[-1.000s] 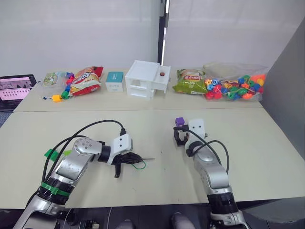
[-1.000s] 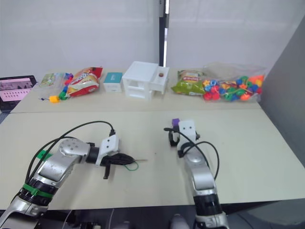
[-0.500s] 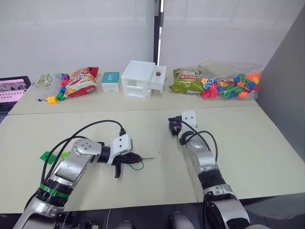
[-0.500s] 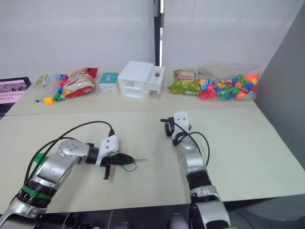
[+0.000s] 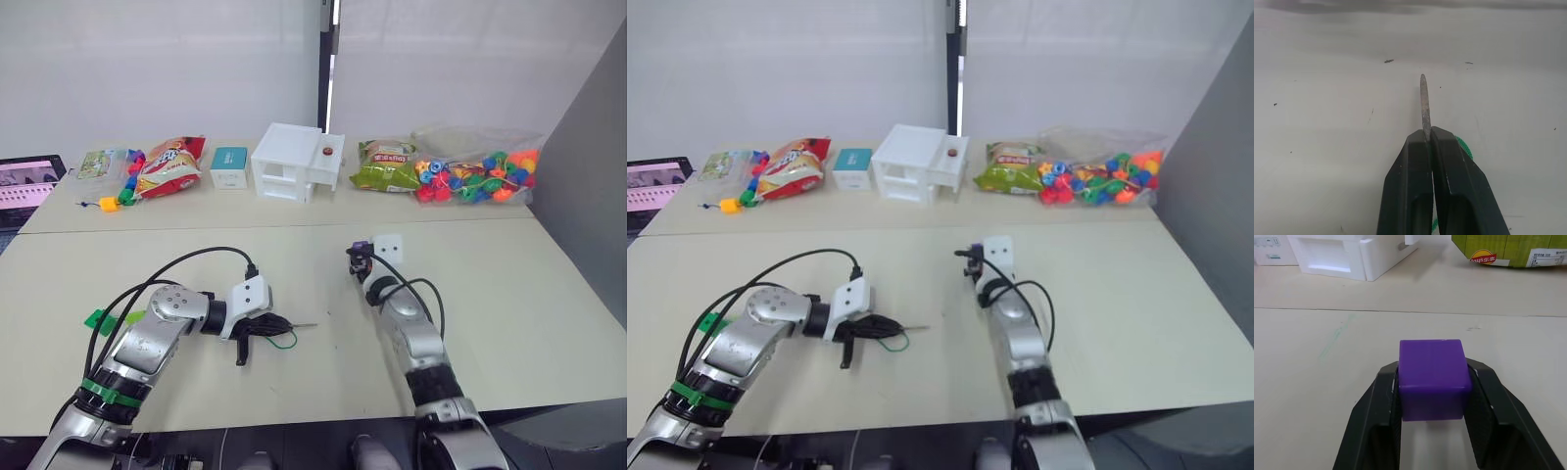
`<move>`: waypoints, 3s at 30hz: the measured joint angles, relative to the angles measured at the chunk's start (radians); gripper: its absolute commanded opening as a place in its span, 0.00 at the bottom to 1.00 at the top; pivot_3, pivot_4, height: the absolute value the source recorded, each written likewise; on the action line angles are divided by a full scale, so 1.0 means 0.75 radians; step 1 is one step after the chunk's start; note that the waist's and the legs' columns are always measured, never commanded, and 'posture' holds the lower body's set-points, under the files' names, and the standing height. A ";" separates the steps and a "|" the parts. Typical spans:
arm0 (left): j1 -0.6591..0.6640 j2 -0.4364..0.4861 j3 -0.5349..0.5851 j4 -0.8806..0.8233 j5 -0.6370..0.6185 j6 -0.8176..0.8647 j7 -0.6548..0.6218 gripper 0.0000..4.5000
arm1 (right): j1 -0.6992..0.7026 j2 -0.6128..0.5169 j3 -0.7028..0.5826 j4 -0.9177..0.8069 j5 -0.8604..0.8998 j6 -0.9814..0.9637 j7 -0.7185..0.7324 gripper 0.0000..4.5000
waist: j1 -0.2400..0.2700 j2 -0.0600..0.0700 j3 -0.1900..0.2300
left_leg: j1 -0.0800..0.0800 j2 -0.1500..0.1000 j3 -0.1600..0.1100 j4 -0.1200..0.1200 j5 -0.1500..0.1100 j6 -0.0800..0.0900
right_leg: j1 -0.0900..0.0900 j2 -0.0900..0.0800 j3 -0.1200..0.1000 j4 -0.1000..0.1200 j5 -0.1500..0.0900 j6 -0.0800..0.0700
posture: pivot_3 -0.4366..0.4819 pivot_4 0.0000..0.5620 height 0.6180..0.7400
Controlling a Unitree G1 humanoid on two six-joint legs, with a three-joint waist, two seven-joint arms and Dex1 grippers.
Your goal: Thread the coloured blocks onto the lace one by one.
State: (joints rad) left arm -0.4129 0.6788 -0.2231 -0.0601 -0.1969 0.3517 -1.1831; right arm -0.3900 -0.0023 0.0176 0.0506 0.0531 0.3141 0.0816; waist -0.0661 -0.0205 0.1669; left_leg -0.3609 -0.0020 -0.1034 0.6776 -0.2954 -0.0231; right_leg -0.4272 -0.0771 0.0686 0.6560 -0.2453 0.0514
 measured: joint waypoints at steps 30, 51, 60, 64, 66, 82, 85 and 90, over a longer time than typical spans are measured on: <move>-0.026 -0.015 0.004 0.015 -0.001 0.026 -0.014 0.00 | 0.417 -0.438 0.161 -1.106 0.190 0.786 0.327 0.99 | 0.021 -0.001 -0.001 | 0.009 0.001 0.001 0.001 0.000 0.000 | 0.008 0.002 0.000 -0.007 -0.002 -0.002 | 0.48 0.27 1.00; 0.101 0.023 0.007 -0.303 -0.083 0.204 0.034 0.00 | -0.372 -0.937 0.550 0.160 0.090 -0.392 1.762 0.99 | 0.031 -0.002 0.000 | 0.005 0.001 0.003 0.002 -0.001 0.001 | 0.006 0.000 0.000 -0.012 -0.001 0.000 | 0.48 0.27 1.00; 0.101 0.028 -0.001 -0.318 -0.103 0.207 0.049 0.00 | -0.396 -0.886 0.540 0.341 0.004 -0.544 1.775 0.28 | 0.032 -0.002 0.000 | 0.005 0.001 0.003 0.002 -0.001 0.001 | 0.006 0.000 0.000 -0.011 -0.001 -0.001 | 0.48 0.27 1.00; 0.093 0.021 -0.047 -0.319 -0.075 0.208 0.087 0.00 | -0.337 -0.884 0.491 0.293 0.010 -0.502 1.728 0.26 | 0.032 -0.002 0.000 | 0.005 0.001 0.003 0.002 -0.001 0.001 | 0.007 0.000 0.000 -0.011 -0.001 -0.001 | 0.48 0.27 1.00; 0.069 -0.005 -0.068 -0.317 -0.043 0.229 0.136 0.00 | -0.299 -0.883 0.468 0.238 0.013 -0.431 1.698 0.26 | 0.033 -0.002 0.000 | 0.005 0.001 0.003 0.002 -0.001 0.001 | 0.007 0.000 0.000 -0.011 -0.001 -0.001 | 0.48 0.27 1.00; -0.092 -0.068 -0.215 -0.348 0.049 0.387 0.228 0.00 | -0.135 -0.891 0.443 -0.198 -0.042 0.032 1.492 0.26 | 0.031 -0.002 0.000 | 0.005 0.001 0.002 0.003 -0.001 0.001 | 0.007 0.001 0.000 -0.010 -0.001 -0.001 | 0.48 0.27 1.00; -0.107 -0.076 -0.225 -0.347 0.049 0.402 0.231 0.00 | -0.129 -0.895 0.446 -0.226 -0.043 0.069 1.483 0.26 | 0.032 -0.002 0.000 | 0.005 0.000 0.002 0.003 -0.001 0.001 | 0.007 0.001 0.000 -0.011 -0.001 0.000 | 0.48 0.27 1.00; -0.115 -0.079 -0.235 -0.346 0.049 0.411 0.231 0.00 | -0.121 -0.895 0.457 -0.268 -0.042 0.115 1.471 0.26 | 0.032 -0.002 0.000 | 0.005 0.000 0.002 0.003 -0.001 0.001 | 0.007 0.001 0.000 -0.011 -0.001 0.000 | 0.48 0.27 1.00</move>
State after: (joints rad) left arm -0.4990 0.6199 -0.3996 -0.3197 -0.1600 0.6600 -1.0099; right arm -0.4808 -0.6732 0.3605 -0.1506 0.0215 0.4002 1.1847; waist -0.0418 -0.0222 0.1672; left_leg -0.3572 -0.0016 -0.1015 0.6797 -0.2959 -0.0222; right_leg -0.4218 -0.0767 0.0688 0.6481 -0.2459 0.0510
